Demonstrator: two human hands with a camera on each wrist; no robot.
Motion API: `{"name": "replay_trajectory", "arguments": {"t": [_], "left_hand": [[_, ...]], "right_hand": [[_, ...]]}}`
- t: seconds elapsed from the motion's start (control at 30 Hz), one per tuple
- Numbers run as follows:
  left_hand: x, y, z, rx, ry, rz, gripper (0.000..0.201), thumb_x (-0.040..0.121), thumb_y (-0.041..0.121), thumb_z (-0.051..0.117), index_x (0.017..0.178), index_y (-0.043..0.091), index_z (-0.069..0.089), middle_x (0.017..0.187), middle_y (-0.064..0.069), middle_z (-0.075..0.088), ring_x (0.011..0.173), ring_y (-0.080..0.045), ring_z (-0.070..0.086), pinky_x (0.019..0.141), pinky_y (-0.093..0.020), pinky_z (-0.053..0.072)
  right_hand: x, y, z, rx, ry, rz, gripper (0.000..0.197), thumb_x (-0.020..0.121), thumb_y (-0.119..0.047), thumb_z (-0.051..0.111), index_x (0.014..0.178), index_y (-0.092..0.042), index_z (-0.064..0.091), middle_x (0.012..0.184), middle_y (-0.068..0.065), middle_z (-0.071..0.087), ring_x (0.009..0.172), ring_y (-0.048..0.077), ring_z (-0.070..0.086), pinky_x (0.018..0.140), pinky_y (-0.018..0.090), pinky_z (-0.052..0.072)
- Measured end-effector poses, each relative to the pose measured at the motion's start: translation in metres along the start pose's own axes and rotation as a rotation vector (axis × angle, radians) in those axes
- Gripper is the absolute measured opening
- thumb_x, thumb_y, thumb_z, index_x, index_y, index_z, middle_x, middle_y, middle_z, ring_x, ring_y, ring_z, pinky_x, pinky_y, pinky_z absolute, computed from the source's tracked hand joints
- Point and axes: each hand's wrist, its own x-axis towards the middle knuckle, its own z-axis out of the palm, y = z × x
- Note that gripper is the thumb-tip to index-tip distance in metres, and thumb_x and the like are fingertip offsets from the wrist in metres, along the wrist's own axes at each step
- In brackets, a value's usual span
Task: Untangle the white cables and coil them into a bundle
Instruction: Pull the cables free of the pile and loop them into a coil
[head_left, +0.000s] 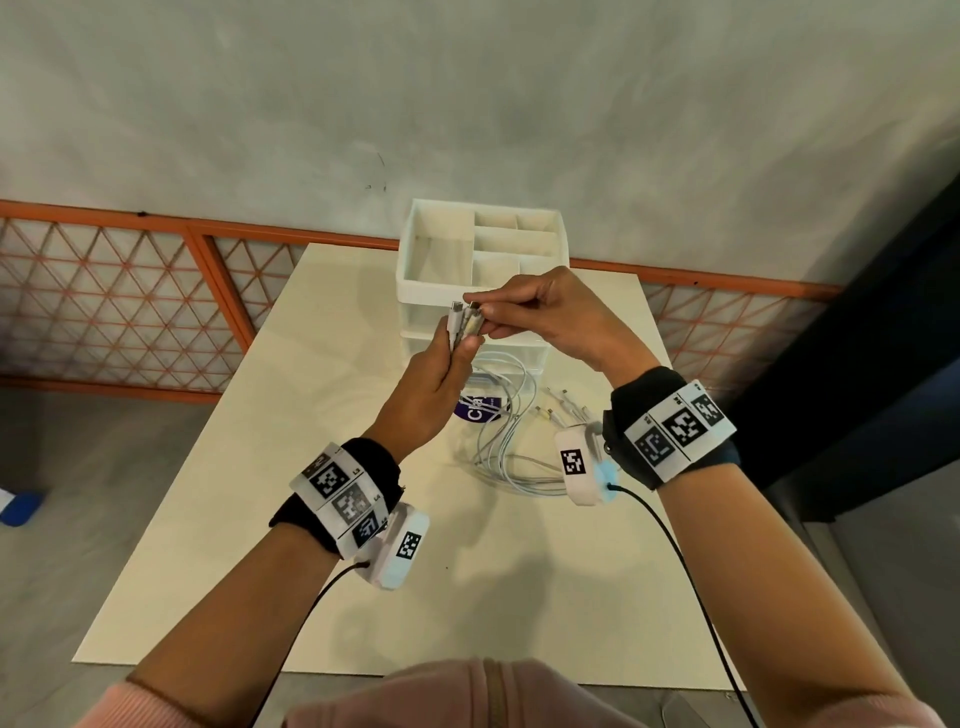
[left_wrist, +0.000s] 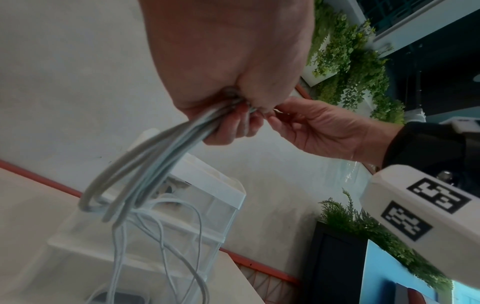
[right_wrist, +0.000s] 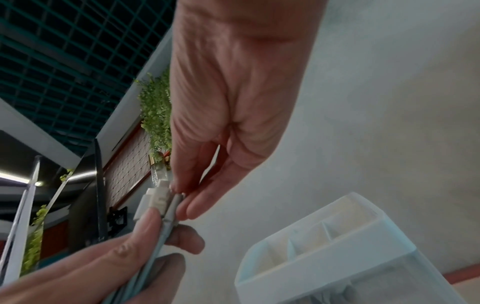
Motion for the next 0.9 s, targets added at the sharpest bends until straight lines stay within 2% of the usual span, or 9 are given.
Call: {"name": "replay_trajectory", "arguments": {"t": [0.13,0.23,0.37,0.43,0.53,0.63,0.7,0.8,0.9], "left_hand": [[0.005,-0.003,0.002,0.007,-0.05,-0.002,0.016,0.101,0.031,0.034,0.116,0.028,0.04,0.06,0.005,0.035,0.051,-0.009,0.031,0.053,-0.031,0.032],[0.01,0.001,0.003,-0.185,-0.022,-0.064,0.026,0.101,0.034,0.033,0.121,0.02,0.042,0.056,0.011,0.028,0.048,-0.007,0.026,0.047,-0.026,0.027],[0.02,0.013,0.0,-0.424,0.086,-0.122,0.03,0.102,0.034,0.026,0.081,0.017,0.039,0.054,0.011,0.029,0.047,-0.005,0.028,0.046,-0.018,0.031],[0.026,0.011,-0.005,-0.445,0.145,-0.127,0.036,0.102,0.036,0.028,0.074,0.014,0.035,0.057,0.006,0.034,0.048,-0.007,0.037,0.048,-0.018,0.04],[0.03,-0.006,-0.018,-0.421,0.244,-0.182,0.037,0.101,0.035,0.032,0.078,0.008,0.043,0.06,0.001,0.047,0.055,-0.012,0.056,0.056,-0.023,0.051],[0.027,-0.029,-0.026,-0.258,0.345,-0.298,0.039,0.099,0.033,0.043,0.084,0.001,0.058,0.07,-0.003,0.062,0.067,-0.016,0.064,0.06,-0.024,0.055],[0.026,-0.039,-0.026,-0.227,0.364,-0.441,0.033,0.096,0.031,0.049,0.077,0.007,0.06,0.069,-0.007,0.061,0.055,-0.009,0.063,0.055,-0.025,0.051],[0.024,-0.044,-0.023,-0.292,0.262,-0.743,0.036,0.092,0.042,0.05,0.075,0.011,0.054,0.068,-0.005,0.058,0.054,-0.014,0.06,0.057,-0.026,0.047],[0.023,-0.053,-0.02,-0.247,0.197,-0.837,0.063,0.082,0.055,0.057,0.112,0.001,0.046,0.114,-0.012,0.056,0.087,-0.022,0.062,0.07,-0.034,0.054]], "right_hand": [[0.002,0.0,-0.002,-0.024,0.008,0.0,0.029,0.088,-0.005,0.061,0.116,0.002,0.063,0.084,-0.001,0.067,0.077,0.007,0.07,0.082,0.021,0.057],[0.001,-0.001,0.004,-0.071,0.038,0.021,0.036,0.095,-0.022,0.053,0.129,-0.011,0.056,0.099,0.006,0.069,0.091,0.014,0.07,0.086,0.025,0.056],[-0.004,0.021,0.025,-0.116,-0.183,0.244,0.058,0.092,-0.046,0.05,0.139,-0.015,0.035,0.116,-0.001,0.063,0.11,0.015,0.061,0.103,0.033,0.044],[-0.006,0.038,0.036,-0.061,-0.391,0.28,0.05,0.088,-0.033,0.061,0.126,-0.004,0.046,0.109,0.005,0.068,0.106,0.02,0.063,0.103,0.033,0.044],[-0.005,0.046,0.036,-0.072,-0.416,0.268,0.013,0.091,-0.018,0.06,0.091,-0.005,0.059,0.082,0.005,0.064,0.082,0.017,0.064,0.084,0.024,0.048],[0.0,0.041,0.026,-0.141,-0.356,0.239,0.018,0.095,-0.021,0.054,0.084,-0.008,0.06,0.074,0.006,0.06,0.069,0.014,0.065,0.076,0.024,0.048],[0.004,0.034,0.024,-0.26,-0.331,0.196,0.025,0.095,-0.033,0.052,0.075,-0.02,0.059,0.068,0.002,0.062,0.065,0.012,0.066,0.077,0.03,0.049],[0.013,0.026,0.031,-0.368,-0.173,0.126,0.042,0.094,-0.048,0.043,0.065,-0.021,0.054,0.065,0.0,0.058,0.061,0.012,0.058,0.072,0.031,0.049],[0.02,0.024,0.031,-0.393,-0.066,0.138,0.049,0.096,-0.046,0.04,0.055,-0.02,0.047,0.067,0.008,0.052,0.053,0.012,0.044,0.061,0.022,0.038]]}}
